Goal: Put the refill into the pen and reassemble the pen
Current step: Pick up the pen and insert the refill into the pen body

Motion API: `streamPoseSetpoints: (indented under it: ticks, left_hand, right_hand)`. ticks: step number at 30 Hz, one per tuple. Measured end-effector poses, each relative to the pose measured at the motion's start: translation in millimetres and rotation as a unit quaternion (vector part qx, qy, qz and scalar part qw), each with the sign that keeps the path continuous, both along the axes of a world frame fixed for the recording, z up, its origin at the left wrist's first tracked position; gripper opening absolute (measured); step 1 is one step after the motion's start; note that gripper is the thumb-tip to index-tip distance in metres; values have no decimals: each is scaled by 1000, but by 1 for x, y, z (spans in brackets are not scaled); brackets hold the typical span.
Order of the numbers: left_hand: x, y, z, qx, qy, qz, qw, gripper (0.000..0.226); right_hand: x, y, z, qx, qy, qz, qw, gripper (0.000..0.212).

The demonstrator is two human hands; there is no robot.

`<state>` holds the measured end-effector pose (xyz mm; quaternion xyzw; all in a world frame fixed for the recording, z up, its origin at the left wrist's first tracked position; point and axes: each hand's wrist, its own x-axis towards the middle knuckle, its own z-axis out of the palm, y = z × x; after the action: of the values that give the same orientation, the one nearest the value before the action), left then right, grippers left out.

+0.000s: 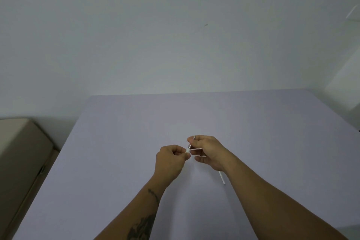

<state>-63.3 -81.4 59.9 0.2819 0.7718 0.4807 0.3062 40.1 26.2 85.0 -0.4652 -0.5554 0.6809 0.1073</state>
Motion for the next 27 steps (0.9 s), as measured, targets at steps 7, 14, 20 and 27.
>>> streamPoseSetpoints:
  ticks: [7, 14, 20, 27]
  left_hand:
    - [2, -2, 0, 1, 8, -1, 1000, 5]
    - [1, -4, 1, 1, 13, 3, 1000, 6]
    - [4, -6, 2, -3, 19, 4, 1000, 8]
    - [9, -7, 6, -2, 22, 4, 1000, 4]
  right_hand:
    - [0, -2, 3, -7, 7, -4, 1000, 19]
    - [5, -3, 4, -35, 13, -2, 999, 11]
    - [5, -7, 10, -7, 5, 6, 1000, 22]
    - [7, -9, 6, -6, 0, 14, 1000, 10]
